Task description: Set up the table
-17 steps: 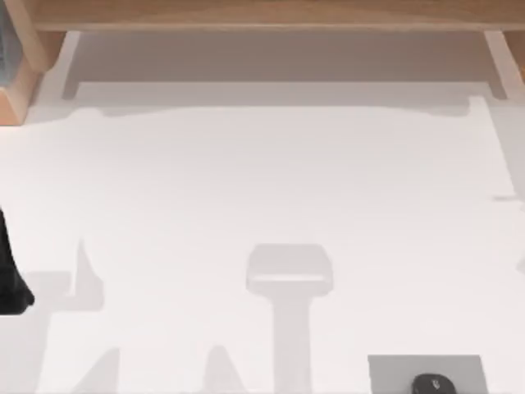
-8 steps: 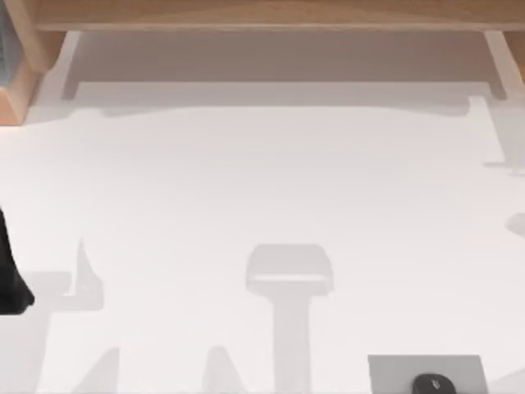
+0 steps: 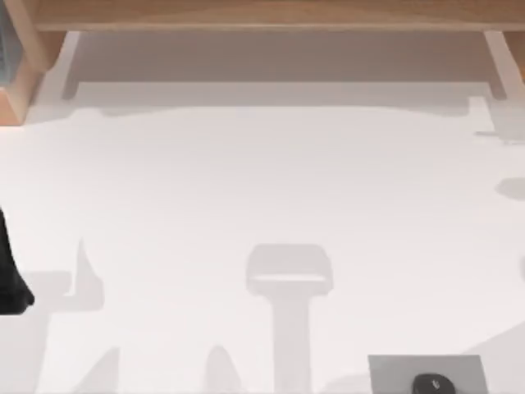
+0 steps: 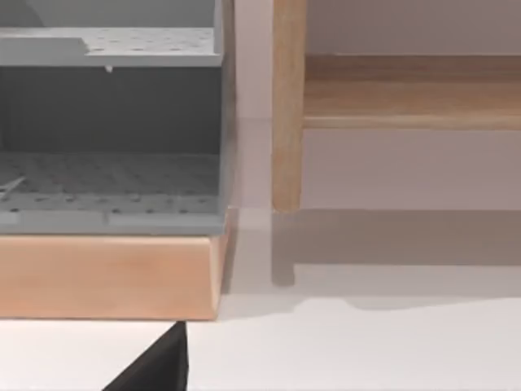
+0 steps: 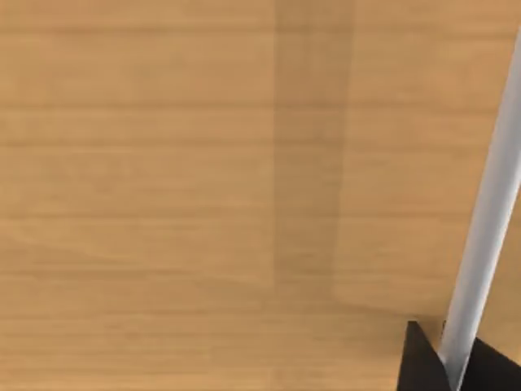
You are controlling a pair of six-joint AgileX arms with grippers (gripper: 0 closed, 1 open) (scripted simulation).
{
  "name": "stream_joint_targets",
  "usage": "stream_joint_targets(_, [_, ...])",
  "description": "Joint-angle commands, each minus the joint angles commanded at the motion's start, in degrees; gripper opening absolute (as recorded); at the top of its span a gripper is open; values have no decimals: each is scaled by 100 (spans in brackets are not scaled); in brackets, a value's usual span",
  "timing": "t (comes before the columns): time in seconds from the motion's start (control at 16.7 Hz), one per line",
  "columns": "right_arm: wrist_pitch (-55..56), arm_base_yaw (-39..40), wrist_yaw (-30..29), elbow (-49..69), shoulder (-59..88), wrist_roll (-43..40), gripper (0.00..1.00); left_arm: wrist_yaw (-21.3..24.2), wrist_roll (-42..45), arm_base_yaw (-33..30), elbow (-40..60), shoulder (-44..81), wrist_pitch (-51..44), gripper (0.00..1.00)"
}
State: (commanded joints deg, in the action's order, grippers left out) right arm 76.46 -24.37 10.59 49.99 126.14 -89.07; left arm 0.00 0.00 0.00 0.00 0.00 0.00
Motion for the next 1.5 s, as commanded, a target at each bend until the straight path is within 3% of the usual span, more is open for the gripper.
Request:
stream_joint_targets(0.48, [-296,106,-131,367,169,33,0,0,0,0,0,0,0,100])
stream_joint_targets(0.9, [-1078,366,-402,1832,801,17,0,0,0,0,0,0,0,100])
stream_joint_targets(1.2, [-1148,390,-427,1919,848,23,0,0,0,0,0,0,0,100])
stream_joint_targets(1.5, [-1148,390,-427,1919,848,23,38,0,0,0,0,0,0,100])
